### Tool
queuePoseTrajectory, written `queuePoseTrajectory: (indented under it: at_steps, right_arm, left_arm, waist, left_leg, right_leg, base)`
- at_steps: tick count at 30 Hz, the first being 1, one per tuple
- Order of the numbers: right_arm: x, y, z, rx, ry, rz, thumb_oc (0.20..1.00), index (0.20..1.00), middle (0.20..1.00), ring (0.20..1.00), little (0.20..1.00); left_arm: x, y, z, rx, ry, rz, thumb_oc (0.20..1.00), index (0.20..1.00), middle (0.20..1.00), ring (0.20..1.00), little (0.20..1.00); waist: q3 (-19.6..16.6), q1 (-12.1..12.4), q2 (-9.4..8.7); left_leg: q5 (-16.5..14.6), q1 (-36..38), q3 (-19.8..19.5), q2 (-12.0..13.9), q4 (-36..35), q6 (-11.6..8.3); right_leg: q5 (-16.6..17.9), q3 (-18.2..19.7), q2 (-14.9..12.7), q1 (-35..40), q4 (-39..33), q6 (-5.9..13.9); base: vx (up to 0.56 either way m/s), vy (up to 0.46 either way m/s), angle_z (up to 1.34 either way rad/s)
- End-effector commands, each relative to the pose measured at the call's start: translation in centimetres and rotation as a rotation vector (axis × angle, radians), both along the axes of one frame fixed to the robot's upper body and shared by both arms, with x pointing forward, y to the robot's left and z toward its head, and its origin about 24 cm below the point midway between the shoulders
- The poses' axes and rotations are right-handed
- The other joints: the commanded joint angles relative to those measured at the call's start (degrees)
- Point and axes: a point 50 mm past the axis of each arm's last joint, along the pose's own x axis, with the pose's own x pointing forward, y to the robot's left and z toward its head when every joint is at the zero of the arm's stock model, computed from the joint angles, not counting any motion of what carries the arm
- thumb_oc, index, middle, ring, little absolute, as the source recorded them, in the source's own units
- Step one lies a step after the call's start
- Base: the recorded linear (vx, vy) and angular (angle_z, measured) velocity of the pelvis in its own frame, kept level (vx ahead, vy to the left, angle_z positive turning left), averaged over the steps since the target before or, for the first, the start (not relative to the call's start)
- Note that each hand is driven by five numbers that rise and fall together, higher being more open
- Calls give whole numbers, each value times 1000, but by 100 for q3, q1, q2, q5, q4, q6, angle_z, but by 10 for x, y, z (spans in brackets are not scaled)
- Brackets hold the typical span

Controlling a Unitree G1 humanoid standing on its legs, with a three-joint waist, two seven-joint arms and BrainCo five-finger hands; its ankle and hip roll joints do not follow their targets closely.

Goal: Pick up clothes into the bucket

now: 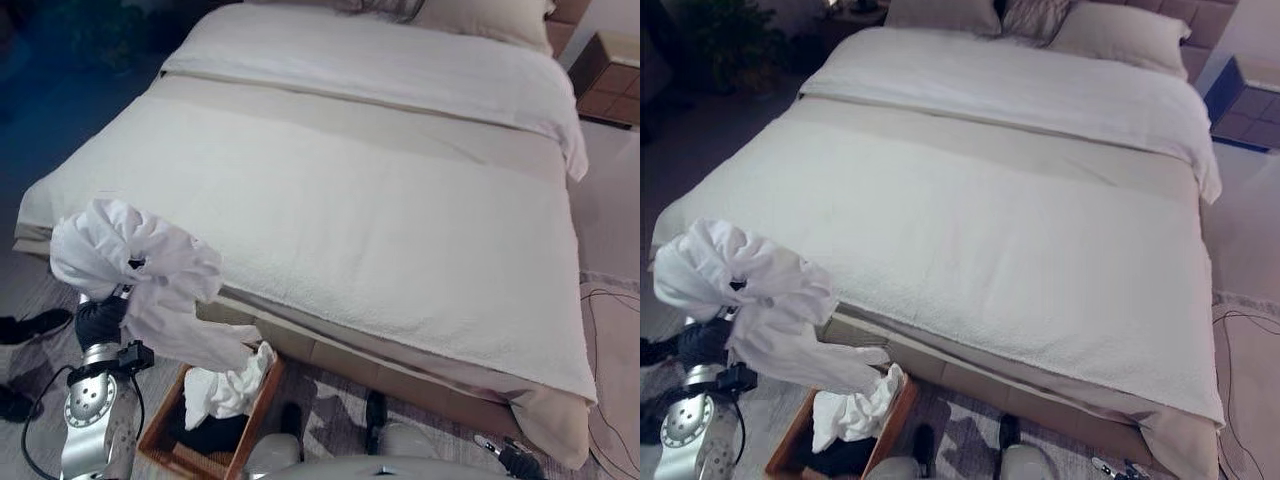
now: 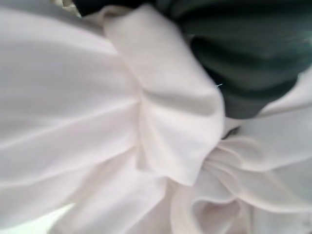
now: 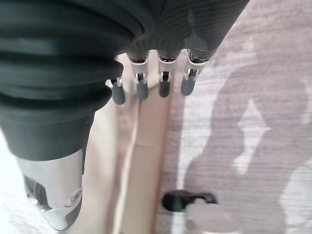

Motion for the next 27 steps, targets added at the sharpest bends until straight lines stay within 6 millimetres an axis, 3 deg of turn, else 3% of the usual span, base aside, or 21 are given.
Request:
queuePoseTrajectory:
  at_steps: [1,5,6,13,19,26,27]
  right_arm:
    - [22,3,5,-17,-74,64,1000,1000,1000,1000,1000]
    - [44,3,12,-32,-143,83,1000,1000,1000,1000,1000]
    - [55,2,17,-46,-182,97,1000,1000,1000,1000,1000]
    - [83,0,29,-84,-269,118,1000,1000,1000,1000,1000]
    - [102,-3,40,-127,-334,114,1000,1000,1000,1000,1000]
    - [117,1,49,-131,-405,104,1000,1000,1000,1000,1000]
    - [120,-1,52,-147,-413,107,1000,1000,1000,1000,1000]
  left_arm:
    - [0,18,36,169,-122,57,200,200,200,200,200]
    - [4,30,30,273,-26,105,200,200,200,200,200]
    - [5,39,29,374,55,117,200,200,200,200,200]
    - [15,53,26,456,145,140,200,200,200,200,200]
    - [43,66,29,582,249,167,200,200,200,200,200]
    - [69,69,34,610,299,187,200,200,200,200,200]
    - [70,70,33,630,318,190,200,200,200,200,200]
  waist:
    - [-25,10,-307]
    - [339,57,-330]
    - [519,72,-344]
    - [1057,135,-451]
    - [1549,133,-593]
    - [1596,103,-751]
    - [1596,100,-763]
  left_leg:
    - [-491,-503,-101,-306,827,113]
    - [-487,-888,-118,-331,1119,141]
    - [-494,-1046,-132,-330,1262,151]
    - [-605,-1753,-164,-334,1949,180]
    - [-666,-2472,-344,-412,2553,218]
    - [-753,-3476,-482,-475,3161,263]
    - [-989,-3659,-516,-460,3387,262]
  right_leg:
    - [-408,80,-421,3,644,310]
    - [-418,66,-511,-394,995,306]
    - [-423,70,-558,-548,1151,307]
    - [-544,95,-609,-1200,1757,283]
    - [-752,-10,-740,-1808,2498,250]
    - [-918,-63,-779,-2693,3039,169]
    - [-1137,-2,-756,-2883,3271,197]
  base:
    - [-59,24,10]
    - [-109,53,11]
    - [-57,33,13]
    - [-96,28,3]
    - [-95,2,17]
    - [-30,6,18]
    - [-24,28,4]
